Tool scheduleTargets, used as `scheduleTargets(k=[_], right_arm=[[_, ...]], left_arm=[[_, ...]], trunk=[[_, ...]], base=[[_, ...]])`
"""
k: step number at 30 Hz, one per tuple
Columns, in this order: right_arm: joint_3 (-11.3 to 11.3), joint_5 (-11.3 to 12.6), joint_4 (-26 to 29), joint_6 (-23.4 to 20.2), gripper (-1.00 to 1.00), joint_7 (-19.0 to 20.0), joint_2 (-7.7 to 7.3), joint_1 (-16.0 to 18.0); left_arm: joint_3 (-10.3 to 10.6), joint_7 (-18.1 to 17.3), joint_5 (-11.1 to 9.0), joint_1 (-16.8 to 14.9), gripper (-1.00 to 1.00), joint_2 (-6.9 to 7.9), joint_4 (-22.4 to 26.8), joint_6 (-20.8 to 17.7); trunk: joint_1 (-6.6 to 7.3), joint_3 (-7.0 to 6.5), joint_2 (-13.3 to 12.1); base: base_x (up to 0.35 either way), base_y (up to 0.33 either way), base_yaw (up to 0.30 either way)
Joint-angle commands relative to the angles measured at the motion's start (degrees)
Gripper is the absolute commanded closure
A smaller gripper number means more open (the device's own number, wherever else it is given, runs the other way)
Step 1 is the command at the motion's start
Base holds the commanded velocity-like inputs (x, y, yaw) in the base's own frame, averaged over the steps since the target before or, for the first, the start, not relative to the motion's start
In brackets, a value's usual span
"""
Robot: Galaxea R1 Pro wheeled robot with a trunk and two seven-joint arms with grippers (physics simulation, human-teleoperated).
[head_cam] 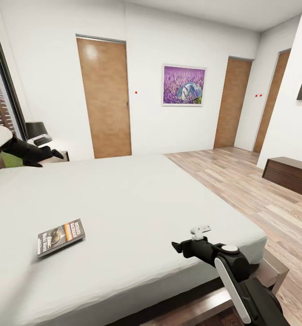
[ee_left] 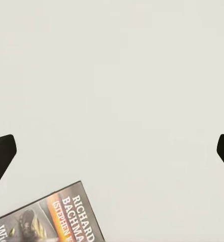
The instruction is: In the bedroom, move the book from the bed onto either nightstand, and place the two sandals side by side next to the bed.
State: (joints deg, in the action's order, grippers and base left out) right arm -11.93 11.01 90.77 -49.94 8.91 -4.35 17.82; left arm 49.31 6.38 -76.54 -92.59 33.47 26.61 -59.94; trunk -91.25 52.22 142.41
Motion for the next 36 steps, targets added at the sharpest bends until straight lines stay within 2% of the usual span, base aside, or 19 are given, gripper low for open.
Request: scheduleTargets(k=[1,2,4,8,11,17,24,33,36], right_arm=[[-0.06,0.06,0.07,-0.24,-1.0,0.06,0.0,0.03],[-0.07,0.06,0.1,-0.24,-1.0,0.06,0.03,0.01],[-0.09,0.05,0.15,-0.24,-1.0,0.06,0.02,-0.03],[-0.05,0.06,0.18,-0.2,-1.0,0.09,0.0,-0.03],[0.05,0.06,0.19,-0.18,-1.0,0.15,-0.02,0.0],[0.85,0.1,0.2,-0.13,-1.0,0.5,-0.09,0.09],[1.68,0.2,0.2,0.46,-1.0,0.75,0.03,0.34],[1.92,0.24,0.2,1.69,-1.0,0.85,-0.21,0.44],[2.96,0.29,0.2,2.01,-1.0,1.1,-0.32,0.45]], left_arm=[[0.77,0.55,-0.64,-0.08,-1.0,-0.22,-0.08,-0.06],[1.16,0.55,-0.66,-0.09,-1.0,-0.61,-0.43,-0.06],[2.11,0.56,-0.67,-0.11,-1.0,-2.48,-3.23,-0.06],[2.77,0.58,-0.57,-0.13,-1.0,-5.59,-8.69,-0.06],[3.18,0.58,-0.51,-0.13,-1.0,-7.28,-11.53,-0.06],[4.33,0.62,-0.53,-0.14,-1.0,-8.56,-13.79,-0.06],[5.66,0.79,-0.65,-0.08,-1.0,-9.14,-15.13,-0.06],[6.0,5.78,-0.67,-0.05,-1.0,-10.77,-18.3,-0.06],[5.99,7.54,-0.68,-0.05,-1.0,-11.17,-18.9,-0.06]], trunk=[[0.01,0.07,0.03],[0.01,0.07,0.03],[0.01,0.07,0.03],[0.01,0.07,0.03],[0.01,0.07,0.03],[0.01,0.07,0.03],[0.01,0.07,0.03],[0.01,0.07,0.03],[0.01,0.07,0.03]], base=[[0.0,0.0,0.0],[0.0,0.0,0.0],[0.0,0.0,0.0],[0.0,0.0,0.0],[0.0,0.0,0.0],[0.0,0.0,0.0],[0.0,0.0,0.0],[0.0,0.0,0.0],[0.0,0.0,0.0]])
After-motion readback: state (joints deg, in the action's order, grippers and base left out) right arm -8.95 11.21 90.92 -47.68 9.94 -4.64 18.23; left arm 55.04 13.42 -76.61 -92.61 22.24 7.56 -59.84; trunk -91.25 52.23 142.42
